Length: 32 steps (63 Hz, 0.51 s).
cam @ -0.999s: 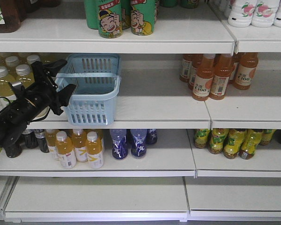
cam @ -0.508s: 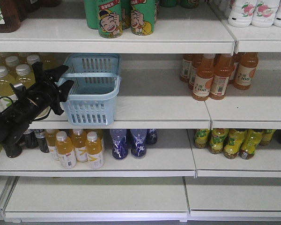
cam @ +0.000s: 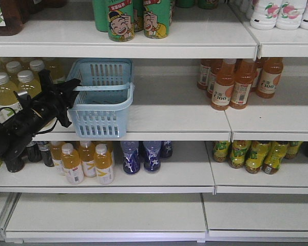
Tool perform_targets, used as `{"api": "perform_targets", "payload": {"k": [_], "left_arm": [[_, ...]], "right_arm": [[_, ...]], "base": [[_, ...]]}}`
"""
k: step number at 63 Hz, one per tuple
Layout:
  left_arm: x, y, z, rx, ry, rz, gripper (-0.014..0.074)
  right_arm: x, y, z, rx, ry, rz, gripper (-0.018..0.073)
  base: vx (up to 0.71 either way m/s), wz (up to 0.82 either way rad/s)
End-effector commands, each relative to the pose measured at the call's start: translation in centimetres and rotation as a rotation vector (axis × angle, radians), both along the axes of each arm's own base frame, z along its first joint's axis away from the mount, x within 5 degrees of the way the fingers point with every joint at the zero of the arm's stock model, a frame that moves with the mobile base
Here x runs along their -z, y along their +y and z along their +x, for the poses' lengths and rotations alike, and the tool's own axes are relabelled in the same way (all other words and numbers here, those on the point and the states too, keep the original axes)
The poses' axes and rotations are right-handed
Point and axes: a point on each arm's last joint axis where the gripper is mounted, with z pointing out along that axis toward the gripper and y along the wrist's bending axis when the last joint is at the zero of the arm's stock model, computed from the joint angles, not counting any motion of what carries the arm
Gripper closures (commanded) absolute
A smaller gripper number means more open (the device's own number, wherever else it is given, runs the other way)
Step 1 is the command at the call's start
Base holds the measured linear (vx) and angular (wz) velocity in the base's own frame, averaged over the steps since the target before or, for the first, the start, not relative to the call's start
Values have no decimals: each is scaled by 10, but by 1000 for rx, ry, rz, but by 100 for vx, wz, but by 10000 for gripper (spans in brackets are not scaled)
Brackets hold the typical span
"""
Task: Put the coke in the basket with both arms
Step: 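Grasp the basket handle with the left gripper and lift it off the shelf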
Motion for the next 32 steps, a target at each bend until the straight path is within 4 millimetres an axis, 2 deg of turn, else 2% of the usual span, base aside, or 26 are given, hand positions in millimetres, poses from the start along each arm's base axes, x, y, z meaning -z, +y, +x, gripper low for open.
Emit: {"api": "perform_targets", "payload": {"k": [1, 9, 18, 32], "left_arm": [[-45, -13, -11, 167, -242, -38, 603], [-49, -27, -25, 379, -268, -60, 603], [-49, -40, -49, 585, -244, 89, 603], [-57, -65, -112, 807, -195, 200, 603]], "right_arm": [[-5, 0, -1, 6, -82, -17, 564], [-5, 0, -1, 6, -82, -17, 564], [-5, 0, -1, 6, -82, -17, 564], [-5, 0, -1, 6, -82, -15, 564]], "base": [[0, 0], [0, 0], [0, 0], [0, 0]]}}
